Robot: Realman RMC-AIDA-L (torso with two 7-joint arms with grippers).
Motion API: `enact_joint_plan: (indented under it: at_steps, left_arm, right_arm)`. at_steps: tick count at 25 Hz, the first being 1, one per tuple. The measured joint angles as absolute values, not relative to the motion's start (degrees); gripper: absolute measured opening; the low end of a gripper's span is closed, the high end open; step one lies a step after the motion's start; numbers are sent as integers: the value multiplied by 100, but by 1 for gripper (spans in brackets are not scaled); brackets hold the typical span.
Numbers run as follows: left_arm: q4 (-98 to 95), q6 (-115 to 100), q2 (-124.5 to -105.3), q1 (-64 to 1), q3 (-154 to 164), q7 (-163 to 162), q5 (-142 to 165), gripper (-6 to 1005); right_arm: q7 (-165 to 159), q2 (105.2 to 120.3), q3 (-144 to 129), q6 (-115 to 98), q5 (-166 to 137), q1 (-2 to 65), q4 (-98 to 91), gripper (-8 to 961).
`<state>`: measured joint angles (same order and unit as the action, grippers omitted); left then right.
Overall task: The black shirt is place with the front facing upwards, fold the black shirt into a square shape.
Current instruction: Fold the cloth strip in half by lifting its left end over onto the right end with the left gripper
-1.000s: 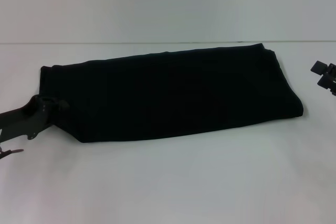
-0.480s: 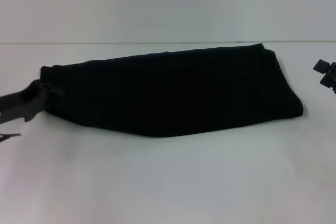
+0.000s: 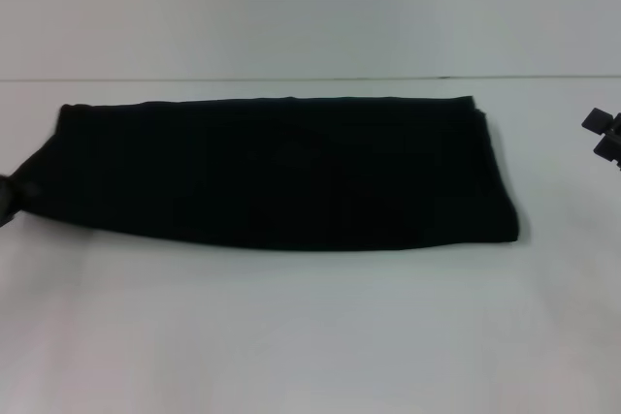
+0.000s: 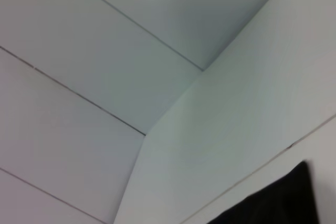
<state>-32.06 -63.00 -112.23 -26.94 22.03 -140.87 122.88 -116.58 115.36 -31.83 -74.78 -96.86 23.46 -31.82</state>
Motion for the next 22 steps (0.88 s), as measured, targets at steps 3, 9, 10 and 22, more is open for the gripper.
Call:
enact_joint_plan:
  at_steps: [3, 9, 10, 22]
  left_arm:
    - [-3263, -6285, -11217, -2546, 2141, -14096, 12275, 45]
    - [-3297, -6150, -11194, -2473, 2078, -14098, 12334, 46]
    - [-3298, -6154, -11188, -2470, 2080, -14098, 12334, 46]
    - [-3640, -6744, -11366, -2514, 2050, -13965, 11871, 54]
  right_arm:
    - [-11658, 11545, -3128, -7478, -9684, 2344, -3182, 704]
    - [-11668, 11542, -3103, -7445, -9678, 2353, -3182, 701]
    - [-11668, 11542, -3103, -7445, -9678, 2353, -3182, 700]
    - [-11712, 11514, -3102, -7637, -9677, 2340, -3173, 694]
